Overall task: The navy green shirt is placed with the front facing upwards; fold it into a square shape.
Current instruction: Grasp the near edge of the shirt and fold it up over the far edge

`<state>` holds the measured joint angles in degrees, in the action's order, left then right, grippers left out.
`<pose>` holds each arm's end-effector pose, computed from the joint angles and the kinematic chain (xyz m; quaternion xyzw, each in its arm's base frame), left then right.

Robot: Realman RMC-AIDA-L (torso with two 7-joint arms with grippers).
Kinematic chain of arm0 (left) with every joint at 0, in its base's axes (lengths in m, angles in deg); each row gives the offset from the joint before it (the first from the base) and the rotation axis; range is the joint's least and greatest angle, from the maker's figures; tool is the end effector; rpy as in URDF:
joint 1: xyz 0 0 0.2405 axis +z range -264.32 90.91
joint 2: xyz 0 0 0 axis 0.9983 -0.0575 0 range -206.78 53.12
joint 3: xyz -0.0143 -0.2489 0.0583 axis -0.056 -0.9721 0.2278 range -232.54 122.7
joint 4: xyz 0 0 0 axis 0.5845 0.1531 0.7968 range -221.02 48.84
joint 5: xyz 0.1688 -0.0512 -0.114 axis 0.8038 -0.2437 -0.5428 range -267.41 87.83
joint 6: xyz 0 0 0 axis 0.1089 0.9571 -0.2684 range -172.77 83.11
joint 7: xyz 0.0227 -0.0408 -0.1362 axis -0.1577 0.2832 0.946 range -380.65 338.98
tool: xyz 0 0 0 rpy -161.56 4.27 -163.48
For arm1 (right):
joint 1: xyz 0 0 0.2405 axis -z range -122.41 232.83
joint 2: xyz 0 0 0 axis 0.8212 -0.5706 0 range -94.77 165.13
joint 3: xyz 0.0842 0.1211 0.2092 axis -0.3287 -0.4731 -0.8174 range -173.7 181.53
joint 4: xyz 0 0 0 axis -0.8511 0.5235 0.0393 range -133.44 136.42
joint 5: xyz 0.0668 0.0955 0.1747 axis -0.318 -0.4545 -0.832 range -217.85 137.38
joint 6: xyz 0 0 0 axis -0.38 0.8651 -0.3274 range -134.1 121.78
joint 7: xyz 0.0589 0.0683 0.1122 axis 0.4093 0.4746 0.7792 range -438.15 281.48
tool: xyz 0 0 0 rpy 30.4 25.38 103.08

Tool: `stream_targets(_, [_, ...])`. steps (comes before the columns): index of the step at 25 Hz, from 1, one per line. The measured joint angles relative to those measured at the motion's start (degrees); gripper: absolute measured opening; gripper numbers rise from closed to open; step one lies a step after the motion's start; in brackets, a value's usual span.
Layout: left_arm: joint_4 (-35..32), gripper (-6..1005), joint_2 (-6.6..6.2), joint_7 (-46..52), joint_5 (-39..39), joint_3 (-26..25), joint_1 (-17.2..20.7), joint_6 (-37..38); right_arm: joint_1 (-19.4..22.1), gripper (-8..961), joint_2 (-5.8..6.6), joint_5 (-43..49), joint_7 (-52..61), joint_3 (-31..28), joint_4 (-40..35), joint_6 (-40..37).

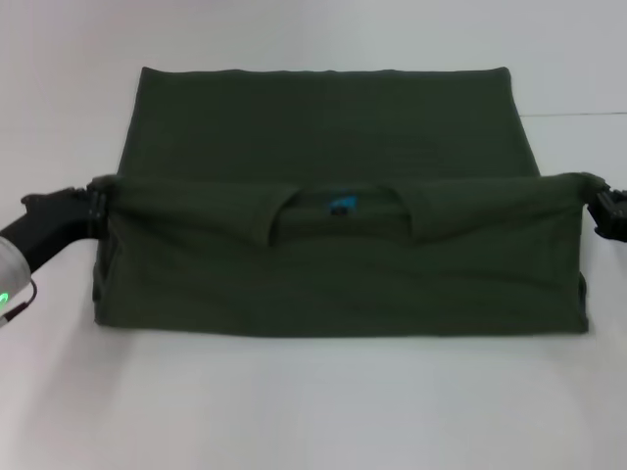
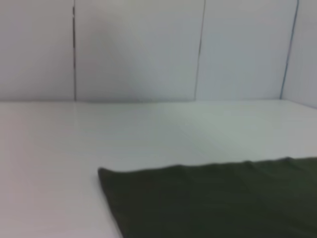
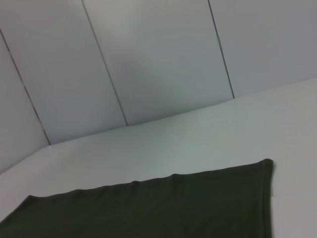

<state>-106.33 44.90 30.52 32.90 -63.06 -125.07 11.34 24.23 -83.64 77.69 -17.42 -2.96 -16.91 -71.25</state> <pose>-0.3310 0.3819 -0.0035 -0.7942 -0.3185 -0.2195 0.4686 0.3593 0.3455 0.0199 -0.7422 0.3914 0.3032 0.4516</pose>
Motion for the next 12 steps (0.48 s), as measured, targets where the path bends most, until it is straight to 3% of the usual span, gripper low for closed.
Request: stream_targets(12, [3.52, 83, -0.35, -5.76, -4.64, 0.02, -5.42, -11.45, -6.70, 41, 0.36, -0.20, 3.52, 4.00, 0.12, 12.05])
